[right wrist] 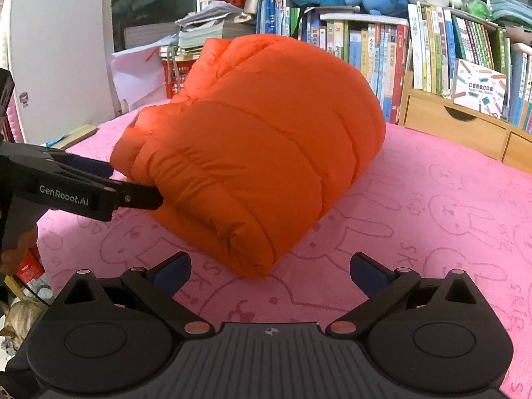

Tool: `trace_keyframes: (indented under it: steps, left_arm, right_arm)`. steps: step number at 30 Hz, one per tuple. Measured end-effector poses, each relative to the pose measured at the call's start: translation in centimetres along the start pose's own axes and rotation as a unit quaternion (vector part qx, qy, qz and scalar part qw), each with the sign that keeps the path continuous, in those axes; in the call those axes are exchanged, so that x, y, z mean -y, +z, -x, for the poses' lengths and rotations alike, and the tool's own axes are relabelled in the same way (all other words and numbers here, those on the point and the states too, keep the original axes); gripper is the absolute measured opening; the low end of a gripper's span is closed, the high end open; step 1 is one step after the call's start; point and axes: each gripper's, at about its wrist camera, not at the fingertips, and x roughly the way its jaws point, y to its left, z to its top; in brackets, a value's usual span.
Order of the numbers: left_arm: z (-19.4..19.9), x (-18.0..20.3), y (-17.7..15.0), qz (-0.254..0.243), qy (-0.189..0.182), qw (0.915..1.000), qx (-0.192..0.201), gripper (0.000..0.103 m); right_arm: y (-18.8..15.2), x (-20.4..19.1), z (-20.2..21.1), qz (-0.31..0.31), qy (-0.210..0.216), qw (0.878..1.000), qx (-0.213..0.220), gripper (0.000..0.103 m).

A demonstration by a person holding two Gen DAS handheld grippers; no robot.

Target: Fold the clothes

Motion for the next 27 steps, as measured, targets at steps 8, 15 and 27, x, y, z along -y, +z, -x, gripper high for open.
trace_keyframes:
  steps: [8,15,27]
  left_arm:
    - [-0.8,-0.2,-0.3,0.019,0.007,0.9997,-0.015,0.103]
    - [-1.6,-0.5,-0.5,0.033,0.011,0.9985,-0.042,0.103]
    - [-2.0,-0.4,-0.2,0.056,-0.008,0.9959,-0.070,0.103]
  right_arm:
    - [-0.4,-0.1,-0.2,0.012,-0.013,0.999,0.031,0.103]
    - [-0.5,-0.5,-0.9,0.005,-0.003,1.000,0.016,0.103]
    - [-0.3,-1.1,-1.3,0.011,0.002,1.000,0.013,0.103]
